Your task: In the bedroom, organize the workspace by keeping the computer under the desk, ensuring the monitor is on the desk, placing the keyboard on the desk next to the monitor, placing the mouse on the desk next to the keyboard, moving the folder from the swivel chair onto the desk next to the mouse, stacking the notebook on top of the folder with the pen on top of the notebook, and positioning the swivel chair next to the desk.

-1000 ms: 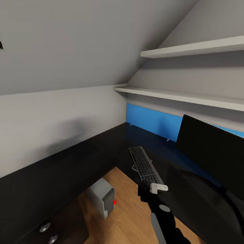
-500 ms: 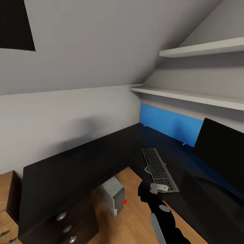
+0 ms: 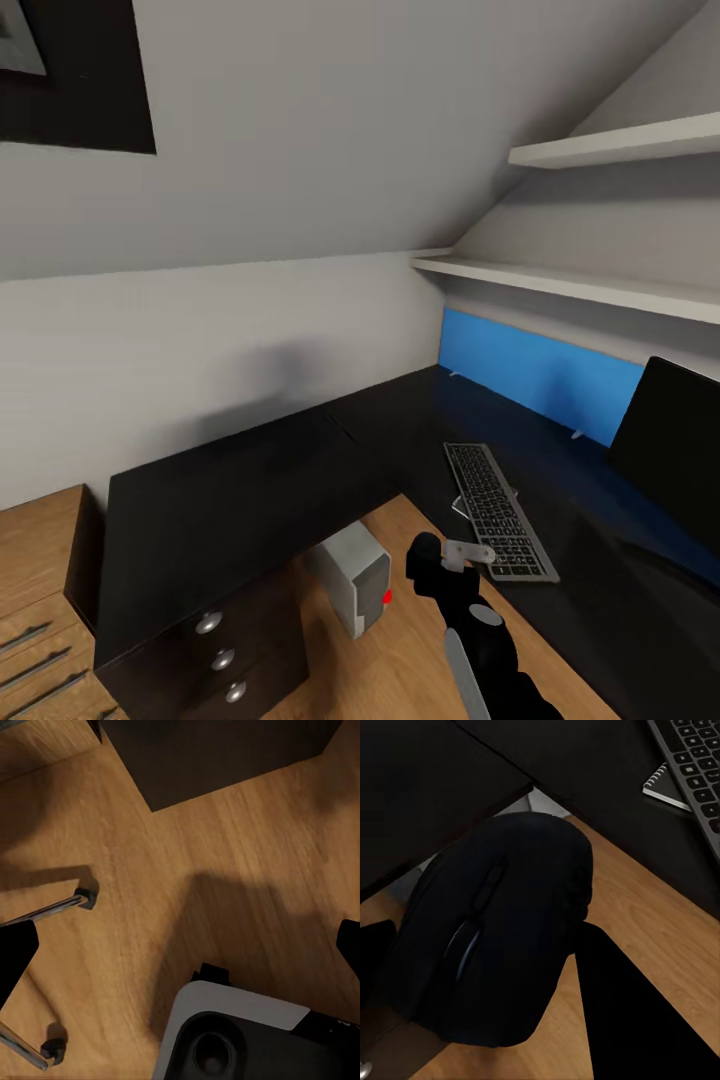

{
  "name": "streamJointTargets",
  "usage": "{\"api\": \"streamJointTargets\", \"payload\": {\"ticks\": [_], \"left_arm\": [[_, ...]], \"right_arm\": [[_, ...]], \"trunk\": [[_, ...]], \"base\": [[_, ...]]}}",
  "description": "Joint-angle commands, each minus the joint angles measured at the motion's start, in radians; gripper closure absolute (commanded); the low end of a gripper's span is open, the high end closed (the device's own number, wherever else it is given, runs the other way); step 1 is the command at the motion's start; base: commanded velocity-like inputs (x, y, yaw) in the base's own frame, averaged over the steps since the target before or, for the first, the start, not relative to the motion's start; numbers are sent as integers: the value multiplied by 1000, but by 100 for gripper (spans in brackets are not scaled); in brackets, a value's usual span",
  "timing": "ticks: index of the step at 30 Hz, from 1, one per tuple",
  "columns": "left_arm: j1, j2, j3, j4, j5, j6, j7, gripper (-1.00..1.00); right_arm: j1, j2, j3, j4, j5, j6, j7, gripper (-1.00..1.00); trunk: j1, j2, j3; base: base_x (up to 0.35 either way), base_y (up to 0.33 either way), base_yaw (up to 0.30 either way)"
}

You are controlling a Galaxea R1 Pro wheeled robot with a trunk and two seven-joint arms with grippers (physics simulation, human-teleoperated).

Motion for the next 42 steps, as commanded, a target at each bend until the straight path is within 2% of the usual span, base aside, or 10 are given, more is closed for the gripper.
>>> {"api": "streamJointTargets", "payload": {"ticks": [1, 4, 17, 42], "left_arm": [[-1, 0, -9, 0, 5, -2, 5, -100], [-1, 0, -9, 0, 5, -3, 3, -100], [-1, 0, -9, 0, 5, -2, 2, -100], [-1, 0, -9, 0, 4, -1, 2, -100]], "right_arm": [[0, 0, 2, -2, -14, 2, -11, 100], [3, 0, 2, -3, -15, 1, -12, 100], [4, 0, 14, 1, -12, -2, -13, 100], [4, 0, 14, 4, -11, -8, -11, 100]], "trunk": [[0, -1, -2], [0, -1, -2], [0, -1, -2], [0, -1, -2]], "base": [[0, 0, 6], [-3, -2, 11], [-68, -243, 264], [0, -10, 276]]}}
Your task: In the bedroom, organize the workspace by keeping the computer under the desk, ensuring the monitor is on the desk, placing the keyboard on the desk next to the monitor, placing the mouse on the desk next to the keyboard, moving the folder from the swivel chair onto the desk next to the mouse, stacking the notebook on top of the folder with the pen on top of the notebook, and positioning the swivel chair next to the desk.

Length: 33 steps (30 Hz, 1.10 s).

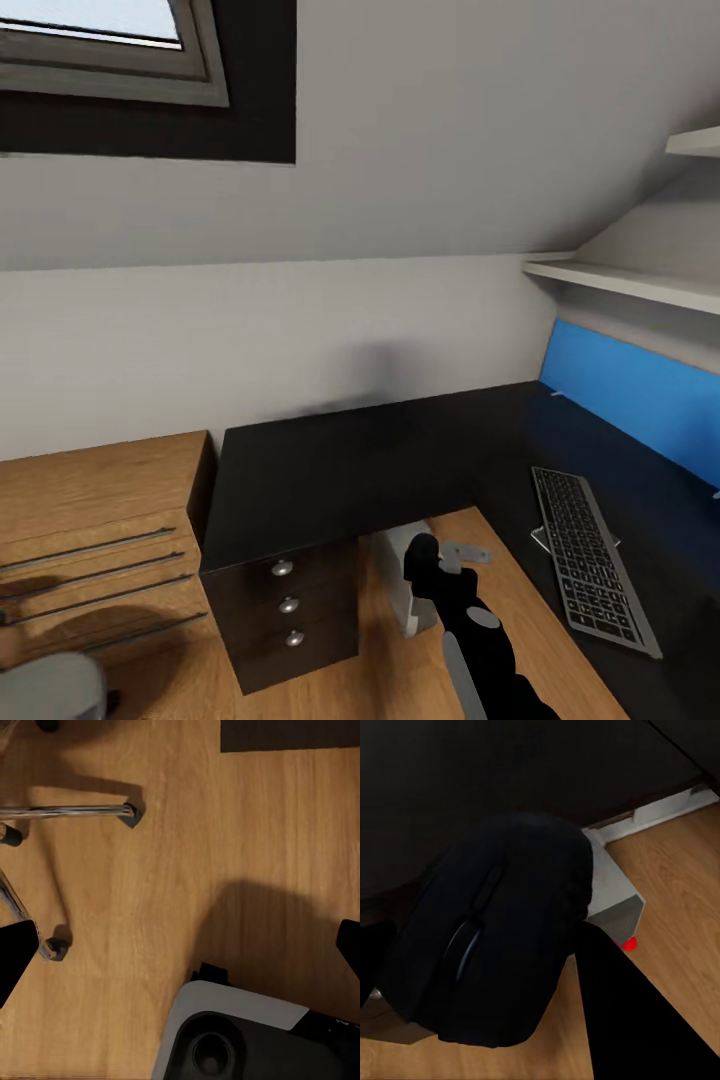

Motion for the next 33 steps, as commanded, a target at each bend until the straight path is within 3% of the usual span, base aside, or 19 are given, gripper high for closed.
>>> {"api": "streamJointTargets", "payload": {"ticks": [1, 7, 9, 11, 14, 17, 20, 24, 26, 30, 33], "left_arm": [[-1, 0, -8, 0, 4, -2, 4, -100], [-1, -4, -9, -1, 3, -30, -2, -100], [-1, -1, -6, -5, 2, -114, -8, -100], [-1, -1, -6, -11, 2, -150, -27, -100], [-1, 1, -7, -44, 3, -171, -50, -100], [-1, -1, -3, -143, 10, -172, -59, -100], [-1, -1, -2, -243, 25, -134, -61, -100], [-1, 1, -1, -382, 59, 22, -61, -100], [-1, 7, -1, -414, 70, 63, -61, -100], [-1, 38, -2, -430, 84, 101, -60, -100], [-1, 43, -5, -362, 82, 105, -63, -100]], "right_arm": [[-1, 0, 1, -1, -13, 2, -10, 100], [-1, 0, 1, 0, -14, 1, -9, 100], [-1, 0, 2, 0, -14, 1, -8, 100], [-1, 0, 3, 0, -14, 1, -8, 100], [-1, 0, 2, -2, -14, 1, -7, 100], [-1, 0, 1, -3, -14, 1, -7, 100], [-1, 0, 1, -3, -14, 1, -7, 100], [-1, 0, 0, -10, -13, 2, -8, 100], [-1, 0, 0, -11, -13, 2, -8, 100], [-1, 0, 0, -23, -12, 2, -8, 100], [-1, -1, 0, -36, -11, 3, -9, 100]], "trunk": [[0, -1, -2], [0, -1, -2], [0, -1, -2], [0, -1, -2], [0, -1, -2], [0, -1, -2], [0, -1, -2], [0, -1, -2], [0, -1, -2], [0, -1, -2], [0, -1, -2]], "base": [[0, 0, 276], [0, 0, 276], [0, 0, 276], [0, 0, 276], [0, 0, 276], [0, 0, 276], [0, 0, 276], [0, 0, 263], [0, 0, 147], [0, 0, 43], [0, 0, 5]]}}
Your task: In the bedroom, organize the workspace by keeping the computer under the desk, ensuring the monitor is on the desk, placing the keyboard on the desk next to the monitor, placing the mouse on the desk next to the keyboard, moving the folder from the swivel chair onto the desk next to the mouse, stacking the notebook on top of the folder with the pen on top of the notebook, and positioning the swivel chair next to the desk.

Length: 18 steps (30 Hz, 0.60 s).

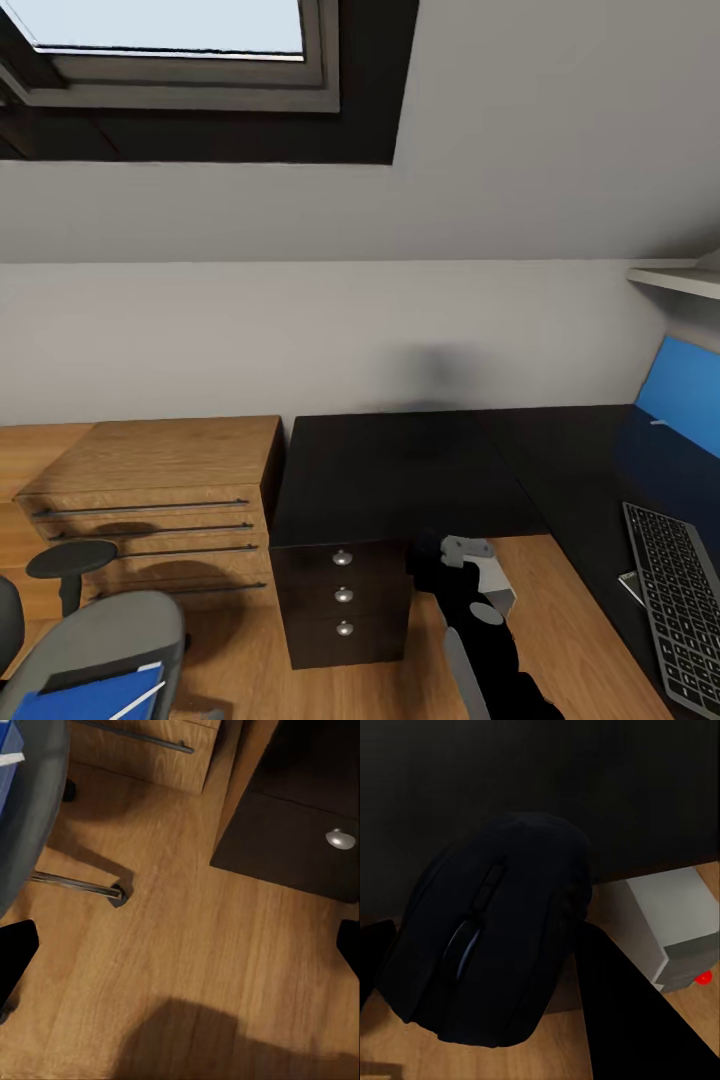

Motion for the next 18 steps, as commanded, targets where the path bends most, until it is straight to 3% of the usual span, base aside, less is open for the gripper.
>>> {"api": "streamJointTargets", "payload": {"ticks": [1, 8, 14, 18], "left_arm": [[0, 0, -9, 13, 2, -3, 7, -100], [-1, 2, -11, 35, -2, -27, 4, -100], [-1, 0, -12, 36, -1, -186, 6, -100], [-1, -1, -13, 34, -2, -221, 7, -100]], "right_arm": [[-1, -3, 2, -3, -14, 2, -11, 100], [-1, -13, 2, -4, -17, 1, -11, 100], [-1, -14, 3, -5, -16, 1, -11, 100], [-1, -14, 3, -5, -16, 0, -12, 100]], "trunk": [[0, -1, -2], [0, -1, -2], [0, -1, -2], [0, -1, -3]], "base": [[0, 0, 2], [0, 0, 0], [0, 0, 0], [0, 0, 84]]}}
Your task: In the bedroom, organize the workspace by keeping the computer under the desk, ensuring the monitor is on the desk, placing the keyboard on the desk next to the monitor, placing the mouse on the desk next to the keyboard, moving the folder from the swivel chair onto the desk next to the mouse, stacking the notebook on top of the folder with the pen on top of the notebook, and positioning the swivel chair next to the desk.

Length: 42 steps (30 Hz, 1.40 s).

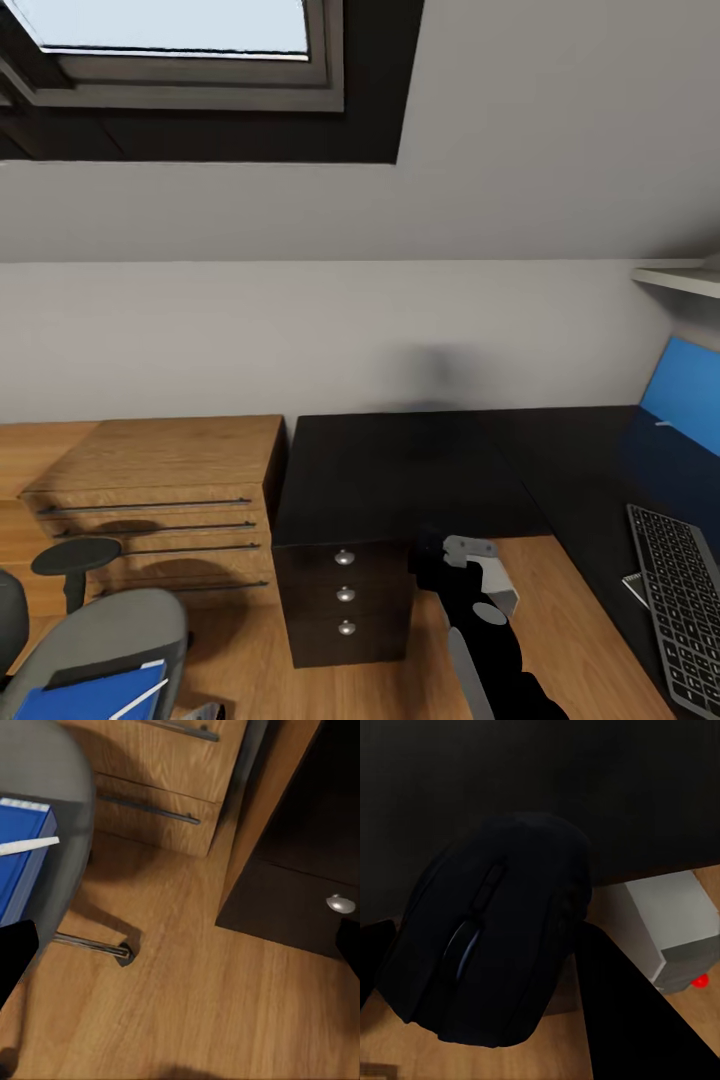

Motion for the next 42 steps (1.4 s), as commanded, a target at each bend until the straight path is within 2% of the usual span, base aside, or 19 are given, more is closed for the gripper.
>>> {"api": "streamJointTargets", "payload": {"ticks": [1, 3, 4, 7, 9, 11, 12, 13, 14, 16, 17, 19, 22, 32, 37, 40, 42], "left_arm": [[-1, 1, -9, -2, 3, -5, 8, -100], [-1, 0, -11, -20, 2, -5, 8, -100], [-1, 0, -11, -63, 2, 15, 9, -100], [-1, 3, -8, -232, 1, 158, 11, -100], [0, 8, -7, -304, 1, 218, 11, -100], [20, 22, -6, -451, 3, 338, 20, -100], [49, 26, -6, -549, 6, 413, 57, -100], [87, 27, -10, -711, 8, 507, 200, -100], [103, 28, -11, -775, 9, 525, 227, -100], [123, 30, -11, -842, 9, 552, 243, -100], [166, 29, -13, -905, 8, 661, 259, -100], [170, 22, -27, -832, 4, 660, 260, -100], [172, 18, -55, -785, 0, 633, 260, -100], [172, 18, -62, -773, -1, 617, 262, -100], [172, 18, -63, -772, -1, 617, 262, -100], [172, 18, -63, -771, 1, 617, 263, -100], [172, 18, -63, -771, -1, 616, 262, -100]], "right_arm": [[-1, 0, 2, -1, -14, 2, -11, 100], [-1, 0, 2, -2, -14, 2, -11, 100], [-1, 0, 2, -2, -14, 2, -10, 100], [-1, 0, 2, 0, -15, 2, -10, 100], [-1, 0, 2, 0, -15, 2, -10, 100], [-1, 0, 2, 0, -15, 1, -11, 100], [-1, 0, 2, 0, -14, 1, -11, 100], [-1, 0, 2, 1, -15, 2, -11, 100], [-1, 0, 2, 2, -15, 2, -11, 100], [-1, 0, 2, 2, -15, 2, -11, 100], [-1, -2, 0, -1, -13, 0, -11, 100], [-1, -2, -1, -2, -12, 0, -11, 100], [-1, -2, 0, 1, -12, 0, -11, 100], [-1, -3, 3, -7, -13, -28, -5, 100], [-5, 4, 38, -10, -15, -12, -11, 100], [-56, 15, 50, 7, -15, 83, -12, 100], [-167, 15, 54, 61, -17, 184, -15, 100]], "trunk": [[0, -1, -2], [0, -1, -3], [0, -1, -4], [0, -1, -6], [0, -1, -7], [0, -1, -9], [0, -1, -10], [0, -1, -11], [0, -1, -11], [0, -1, -13], [0, -1, -14], [0, -1, -16], [0, -1, -19], [0, -1, -28], [0, -1, -28], [0, -1, -28], [0, -1, -28]], "base": [[0, 0, 163], [0, 0, 195], [0, 0, 218], [0, 0, 230], [0, 0, 234], [0, 0, 236], [0, 0, 237], [0, 0, 238], [0, 0, 238], [0, 0, 238], [0, 0, 226], [0, 0, 219], [0, 0, 213], [0, 0, 183], [0, 0, 33], [0, 0, 7], [0, 0, 3]]}}
